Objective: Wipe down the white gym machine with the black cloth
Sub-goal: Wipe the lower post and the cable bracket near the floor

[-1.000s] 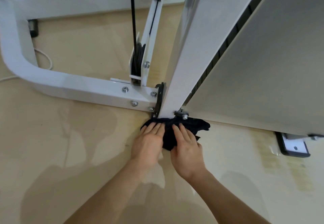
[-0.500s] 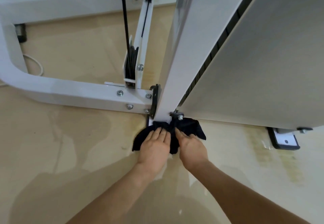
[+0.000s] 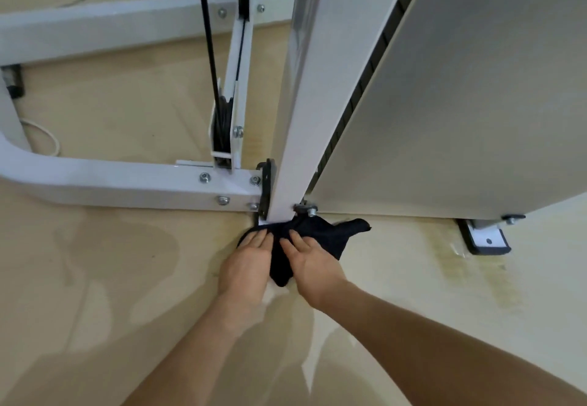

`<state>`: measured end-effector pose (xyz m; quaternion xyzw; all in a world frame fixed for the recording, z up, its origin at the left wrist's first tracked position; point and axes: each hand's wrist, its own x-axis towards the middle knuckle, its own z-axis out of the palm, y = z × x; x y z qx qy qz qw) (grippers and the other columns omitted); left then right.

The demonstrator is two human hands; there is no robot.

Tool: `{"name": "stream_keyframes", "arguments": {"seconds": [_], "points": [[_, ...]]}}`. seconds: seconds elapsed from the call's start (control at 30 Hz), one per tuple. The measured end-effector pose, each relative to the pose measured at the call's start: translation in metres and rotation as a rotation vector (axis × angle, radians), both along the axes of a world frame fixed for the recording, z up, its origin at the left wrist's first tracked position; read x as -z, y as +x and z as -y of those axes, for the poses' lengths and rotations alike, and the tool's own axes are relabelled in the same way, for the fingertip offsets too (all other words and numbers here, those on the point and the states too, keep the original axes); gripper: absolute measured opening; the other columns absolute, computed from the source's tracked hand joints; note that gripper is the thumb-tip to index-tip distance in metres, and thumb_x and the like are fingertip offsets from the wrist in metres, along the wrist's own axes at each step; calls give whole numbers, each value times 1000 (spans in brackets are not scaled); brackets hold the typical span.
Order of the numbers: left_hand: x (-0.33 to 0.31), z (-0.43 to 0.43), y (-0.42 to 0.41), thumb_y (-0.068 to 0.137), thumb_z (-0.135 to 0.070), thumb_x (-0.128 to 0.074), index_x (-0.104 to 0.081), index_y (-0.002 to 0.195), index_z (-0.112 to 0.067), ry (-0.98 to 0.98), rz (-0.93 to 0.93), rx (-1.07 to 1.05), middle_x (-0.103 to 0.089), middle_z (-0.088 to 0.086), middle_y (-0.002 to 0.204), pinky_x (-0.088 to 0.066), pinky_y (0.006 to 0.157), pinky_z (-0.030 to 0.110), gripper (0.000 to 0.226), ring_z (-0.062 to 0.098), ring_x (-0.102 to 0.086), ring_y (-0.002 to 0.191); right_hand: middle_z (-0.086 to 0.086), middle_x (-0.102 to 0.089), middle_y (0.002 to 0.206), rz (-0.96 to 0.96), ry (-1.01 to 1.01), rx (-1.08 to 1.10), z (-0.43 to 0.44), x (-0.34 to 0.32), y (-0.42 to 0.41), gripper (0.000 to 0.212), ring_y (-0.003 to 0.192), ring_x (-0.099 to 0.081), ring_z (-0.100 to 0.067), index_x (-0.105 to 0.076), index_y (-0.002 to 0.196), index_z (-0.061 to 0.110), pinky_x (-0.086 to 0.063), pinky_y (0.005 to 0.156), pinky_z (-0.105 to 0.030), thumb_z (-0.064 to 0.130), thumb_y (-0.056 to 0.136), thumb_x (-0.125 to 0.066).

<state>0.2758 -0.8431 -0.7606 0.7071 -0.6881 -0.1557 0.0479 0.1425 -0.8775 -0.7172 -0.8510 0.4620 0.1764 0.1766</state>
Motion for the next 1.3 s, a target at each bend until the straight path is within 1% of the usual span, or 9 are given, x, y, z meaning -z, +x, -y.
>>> {"name": "stream_keyframes", "arguments": {"seconds": [0.1,0.3,0.6,0.8,0.93,1.07,1.17,1.23,1.3], "points": [[-18,1,-15,96,-7,-42,-59,133,-19,45,-140,-58,-58,3,136,-41,99,26,43,17,-53,124,-6,-62,123,-104,39,-47,29,-20,-32,41,110,-61,-28,-59,125,18,-50,84,-34,1,88,-53],[-75,47,-67,97,-27,-53,-65,87,-8,396,-510,47,-64,4,75,-44,63,28,24,20,-60,70,-2,-54,79,-148,395,119,47,-92,-137,18,80,-52,-22,-50,77,13,-39,66,-27,6,89,-40],[-196,73,-221,81,-32,-70,-45,104,-37,632,-769,293,-74,-2,86,-55,65,30,34,14,-69,70,-8,-64,82,596,788,819,62,-160,-356,2,67,-65,-22,-66,90,12,-42,50,-19,10,91,-67],[-204,99,-318,85,-19,-56,-39,97,-39,389,-372,552,-53,0,70,-37,53,24,29,11,-40,57,-14,-65,81,1136,833,1231,46,-116,-450,15,62,-70,-25,-66,88,9,-52,46,-22,1,95,-56],[-162,116,-375,86,-14,-49,-41,99,-36,111,-105,576,-49,-11,87,-42,65,31,26,20,-50,78,-15,-63,82,1489,528,1491,63,-73,-472,17,75,-67,-31,-56,92,9,-62,71,-31,-7,95,-49],[-106,120,-414,91,-10,-44,-49,108,-23,-32,65,419,-44,-1,105,-46,68,39,23,30,-54,81,0,-68,89,1213,35,1280,88,-34,-469,24,89,-63,-21,-65,91,12,-50,77,-21,-6,82,-51],[-67,121,-423,91,-16,-47,-53,126,-23,97,4,314,-49,-1,122,-49,85,40,36,25,-55,105,-14,-43,148,491,-21,661,89,18,-451,54,133,-42,-32,-43,142,6,-37,106,-31,21,91,-51],[-49,120,-428,94,-21,-49,-34,147,-21,221,81,344,-34,0,149,-43,103,33,56,21,-39,133,-24,-13,161,156,-115,469,88,41,-439,75,144,-28,-41,-14,154,-2,-28,115,-47,31,95,-46],[-41,120,-435,96,-21,-49,-9,156,-16,274,167,375,-8,4,163,-24,118,31,72,20,-11,150,-33,-30,152,145,-137,466,91,51,-429,67,131,-45,-47,-33,146,-9,-41,105,-52,29,91,-40]]}}
